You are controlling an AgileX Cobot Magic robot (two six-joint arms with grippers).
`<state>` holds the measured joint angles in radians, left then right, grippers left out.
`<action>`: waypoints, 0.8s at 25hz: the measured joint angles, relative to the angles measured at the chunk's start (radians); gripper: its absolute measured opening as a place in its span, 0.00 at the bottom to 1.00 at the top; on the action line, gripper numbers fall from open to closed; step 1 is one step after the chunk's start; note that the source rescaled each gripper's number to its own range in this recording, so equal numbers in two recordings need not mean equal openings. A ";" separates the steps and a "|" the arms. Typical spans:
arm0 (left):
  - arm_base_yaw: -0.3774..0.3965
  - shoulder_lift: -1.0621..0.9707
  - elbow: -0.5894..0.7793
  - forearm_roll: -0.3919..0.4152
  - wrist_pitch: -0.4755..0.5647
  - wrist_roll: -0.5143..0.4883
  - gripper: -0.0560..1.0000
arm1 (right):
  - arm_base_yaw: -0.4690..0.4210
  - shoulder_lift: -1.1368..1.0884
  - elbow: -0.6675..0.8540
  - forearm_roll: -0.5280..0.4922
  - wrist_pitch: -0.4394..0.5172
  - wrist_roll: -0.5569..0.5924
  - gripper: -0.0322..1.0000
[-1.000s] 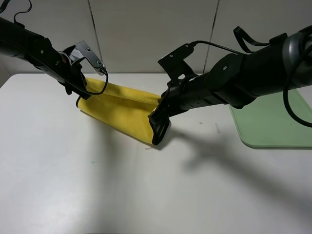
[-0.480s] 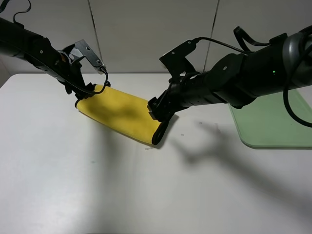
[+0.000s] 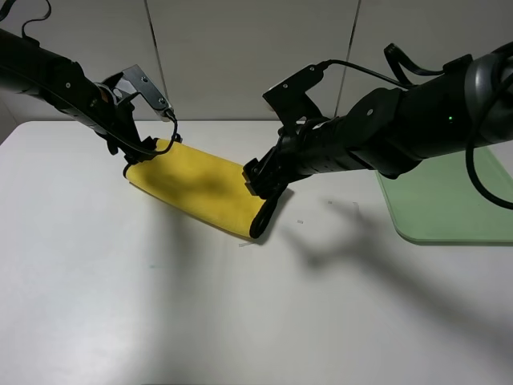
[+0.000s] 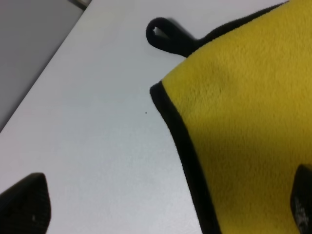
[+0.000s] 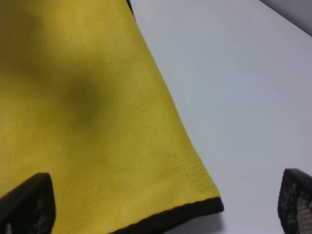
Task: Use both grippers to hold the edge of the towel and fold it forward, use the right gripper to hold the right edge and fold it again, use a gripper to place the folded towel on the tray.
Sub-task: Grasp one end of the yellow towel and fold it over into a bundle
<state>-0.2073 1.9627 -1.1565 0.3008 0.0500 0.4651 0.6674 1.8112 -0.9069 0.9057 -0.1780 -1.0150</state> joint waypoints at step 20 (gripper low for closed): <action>0.000 -0.096 0.000 -0.011 0.191 -0.394 1.00 | 0.000 0.000 0.000 0.000 -0.002 0.000 1.00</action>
<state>-0.2073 1.8672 -1.1565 0.2896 0.2411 0.0710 0.6674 1.8112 -0.9069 0.9057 -0.1797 -1.0150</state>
